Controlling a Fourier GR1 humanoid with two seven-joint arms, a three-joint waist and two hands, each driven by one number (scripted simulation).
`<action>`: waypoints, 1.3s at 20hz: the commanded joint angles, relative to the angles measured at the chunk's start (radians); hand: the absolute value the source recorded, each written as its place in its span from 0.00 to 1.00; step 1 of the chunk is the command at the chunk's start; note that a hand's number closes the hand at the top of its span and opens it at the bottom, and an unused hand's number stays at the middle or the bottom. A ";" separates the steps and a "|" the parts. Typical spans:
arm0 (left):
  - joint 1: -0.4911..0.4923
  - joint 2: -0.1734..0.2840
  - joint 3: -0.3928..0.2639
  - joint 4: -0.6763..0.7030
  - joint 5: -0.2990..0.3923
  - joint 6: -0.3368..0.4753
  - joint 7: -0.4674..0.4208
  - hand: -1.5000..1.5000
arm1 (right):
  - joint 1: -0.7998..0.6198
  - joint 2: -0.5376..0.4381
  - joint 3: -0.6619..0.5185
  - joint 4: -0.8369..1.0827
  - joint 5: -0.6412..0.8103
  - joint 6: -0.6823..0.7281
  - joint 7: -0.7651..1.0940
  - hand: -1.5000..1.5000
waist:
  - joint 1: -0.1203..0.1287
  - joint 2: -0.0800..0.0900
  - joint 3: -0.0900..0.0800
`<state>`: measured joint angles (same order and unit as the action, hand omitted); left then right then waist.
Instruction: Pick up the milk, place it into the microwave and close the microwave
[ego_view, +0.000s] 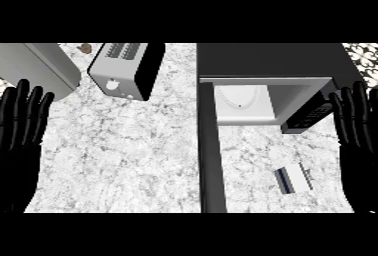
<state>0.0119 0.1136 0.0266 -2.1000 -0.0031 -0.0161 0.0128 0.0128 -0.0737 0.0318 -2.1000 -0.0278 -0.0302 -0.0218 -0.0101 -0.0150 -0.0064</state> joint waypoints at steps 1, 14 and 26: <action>0.035 -0.038 -0.032 0.027 -0.014 -0.008 -0.058 0.00 | 0.027 -0.024 -0.037 -0.055 -0.017 0.024 0.014 0.00 | 0.009 0.014 0.006; 0.320 -0.113 -0.190 -0.073 0.195 0.049 -0.075 0.00 | 0.570 -0.104 -0.185 -0.162 -0.255 0.354 -0.160 0.00 | 0.003 0.011 0.007; 0.625 -0.078 -0.333 0.016 0.147 -0.038 -0.426 0.00 | 0.527 -0.028 -0.175 0.068 -0.130 0.396 -0.251 0.00 | 0.018 0.012 0.006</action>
<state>0.5217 0.0214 -0.2797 -2.1273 0.1426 0.0008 -0.2642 0.5440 -0.1286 -0.1576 -2.0791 -0.1912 0.3665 -0.2625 0.0020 -0.0025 0.0000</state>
